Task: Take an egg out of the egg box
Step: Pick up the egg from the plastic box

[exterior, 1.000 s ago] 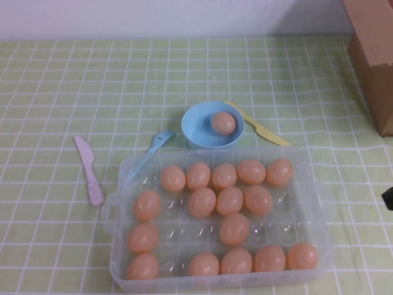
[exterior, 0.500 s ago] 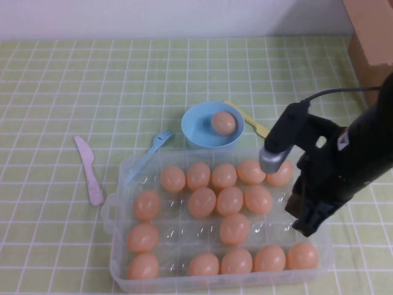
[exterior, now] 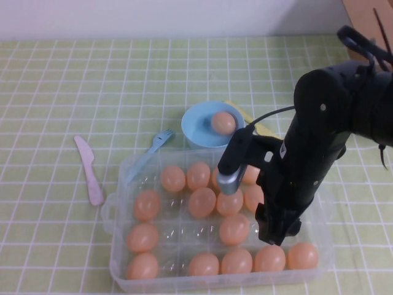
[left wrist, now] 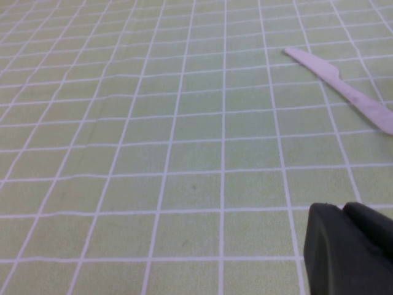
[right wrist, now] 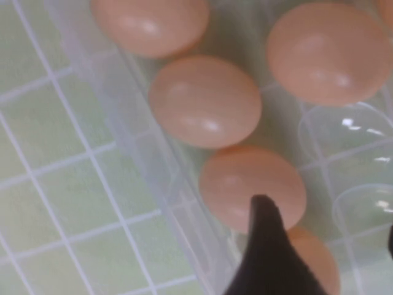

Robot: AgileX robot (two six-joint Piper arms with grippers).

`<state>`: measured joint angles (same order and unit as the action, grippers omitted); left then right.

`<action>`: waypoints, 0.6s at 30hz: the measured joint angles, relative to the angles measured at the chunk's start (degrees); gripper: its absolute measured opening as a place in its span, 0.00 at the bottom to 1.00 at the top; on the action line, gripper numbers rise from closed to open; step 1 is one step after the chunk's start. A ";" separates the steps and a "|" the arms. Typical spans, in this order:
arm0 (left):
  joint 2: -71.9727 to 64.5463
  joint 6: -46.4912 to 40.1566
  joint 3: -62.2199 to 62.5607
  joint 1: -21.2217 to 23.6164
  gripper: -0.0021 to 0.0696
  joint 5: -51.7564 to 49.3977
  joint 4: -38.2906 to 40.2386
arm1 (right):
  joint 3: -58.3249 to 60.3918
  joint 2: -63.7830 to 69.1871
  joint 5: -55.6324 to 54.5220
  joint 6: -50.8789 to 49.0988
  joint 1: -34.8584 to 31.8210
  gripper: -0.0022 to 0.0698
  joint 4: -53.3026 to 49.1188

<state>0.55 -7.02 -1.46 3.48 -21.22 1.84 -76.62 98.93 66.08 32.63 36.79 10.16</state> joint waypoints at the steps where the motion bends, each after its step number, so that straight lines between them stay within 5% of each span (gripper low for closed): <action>1: 0.00 0.00 0.00 0.00 0.02 0.00 0.00 | 0.00 0.30 0.26 0.71 0.44 0.54 -1.04; 18: 0.00 0.00 0.00 0.00 0.02 0.00 0.00 | 0.98 0.87 1.38 12.27 1.79 0.58 -3.50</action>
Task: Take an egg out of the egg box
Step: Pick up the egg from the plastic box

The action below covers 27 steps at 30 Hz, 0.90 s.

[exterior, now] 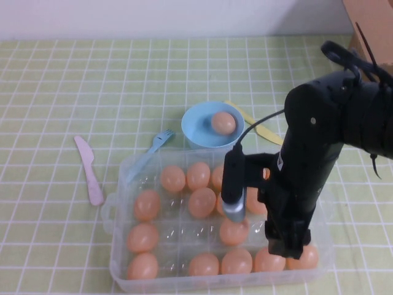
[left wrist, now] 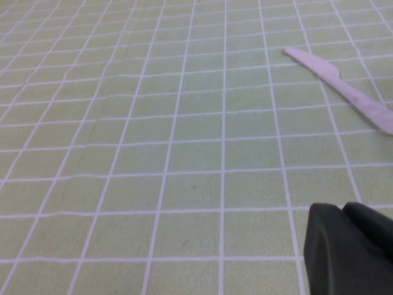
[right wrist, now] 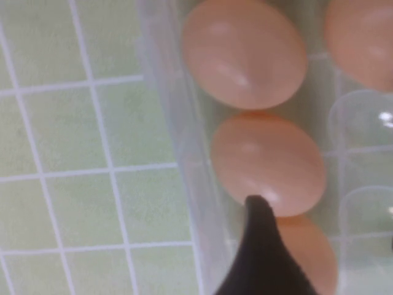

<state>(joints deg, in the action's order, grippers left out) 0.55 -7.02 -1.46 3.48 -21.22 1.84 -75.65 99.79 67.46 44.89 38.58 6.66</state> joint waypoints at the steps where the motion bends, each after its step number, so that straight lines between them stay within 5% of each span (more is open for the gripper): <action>1: 0.00 0.00 0.00 0.00 0.02 0.00 0.00 | 0.52 0.00 -0.18 0.91 0.00 0.58 0.18; 27: 0.00 0.00 0.00 0.00 0.02 0.00 0.00 | 6.21 1.82 -7.32 8.02 0.00 0.58 3.69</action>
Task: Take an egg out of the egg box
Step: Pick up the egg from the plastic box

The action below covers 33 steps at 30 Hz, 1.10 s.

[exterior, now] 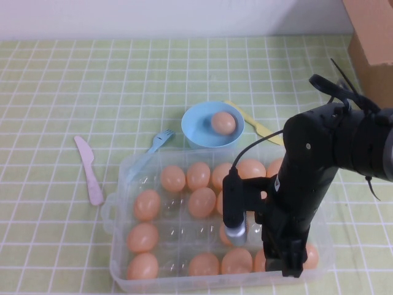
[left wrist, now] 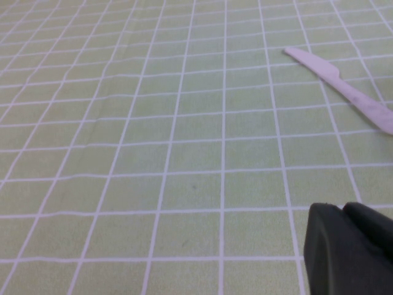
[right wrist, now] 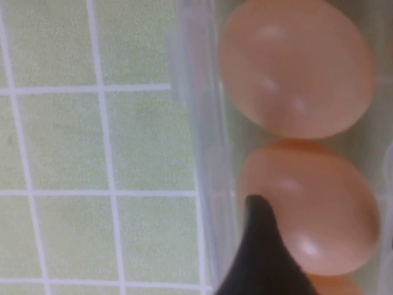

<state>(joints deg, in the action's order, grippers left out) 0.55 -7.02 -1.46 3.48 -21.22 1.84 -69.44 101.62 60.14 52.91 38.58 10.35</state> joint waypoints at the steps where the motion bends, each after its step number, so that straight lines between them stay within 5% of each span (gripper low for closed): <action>1: 0.00 0.00 0.00 0.00 0.02 0.00 0.00 | 0.14 0.10 0.00 0.29 0.00 0.58 0.14; 33: 0.00 0.00 0.00 0.00 0.02 0.00 0.00 | 1.15 0.70 -1.85 1.05 0.00 0.53 0.53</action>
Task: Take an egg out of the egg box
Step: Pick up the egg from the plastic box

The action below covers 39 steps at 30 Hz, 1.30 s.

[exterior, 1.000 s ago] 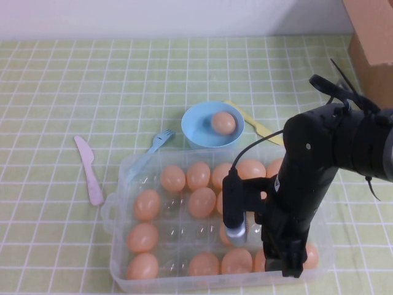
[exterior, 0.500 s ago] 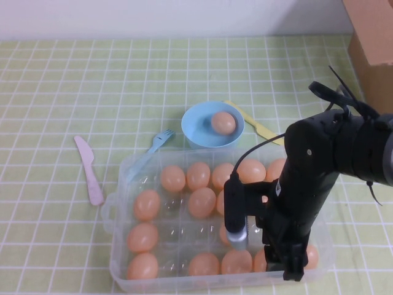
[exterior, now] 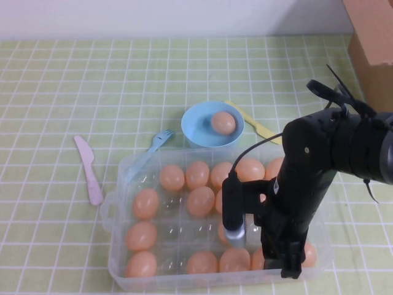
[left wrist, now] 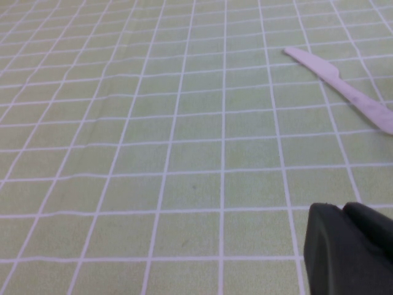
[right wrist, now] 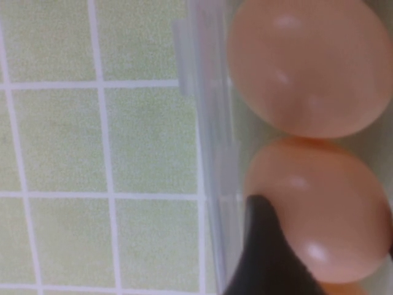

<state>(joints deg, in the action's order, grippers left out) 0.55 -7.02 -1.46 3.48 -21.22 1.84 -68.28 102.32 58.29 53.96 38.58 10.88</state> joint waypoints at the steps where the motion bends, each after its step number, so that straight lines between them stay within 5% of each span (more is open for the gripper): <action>1: 0.00 0.00 0.00 0.00 0.02 0.00 0.00 | -0.49 0.00 0.10 0.00 0.00 0.52 -0.12; 7: 0.00 0.00 0.00 0.00 0.02 0.00 0.00 | -3.85 -2.57 1.79 -2.93 0.00 0.17 -2.02; 14: 0.00 0.00 0.00 0.00 0.02 0.00 0.00 | -6.21 -6.86 5.29 -7.00 0.00 0.12 -3.08; 18: 0.00 0.00 0.00 0.00 0.02 0.00 0.00 | -5.96 -7.42 5.45 -8.19 0.00 0.20 -3.08; 26: 0.00 0.00 0.00 0.00 0.02 0.00 0.00 | -0.16 -6.44 1.09 0.33 0.00 0.71 -1.56; 39: 0.00 0.00 0.00 0.00 0.02 0.00 0.00 | 1.28 -3.54 -3.37 2.83 0.00 0.69 -0.48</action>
<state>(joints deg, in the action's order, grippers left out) 0.55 -7.02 -1.46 3.48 -21.22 1.84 -67.00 98.78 54.92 56.79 38.58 10.39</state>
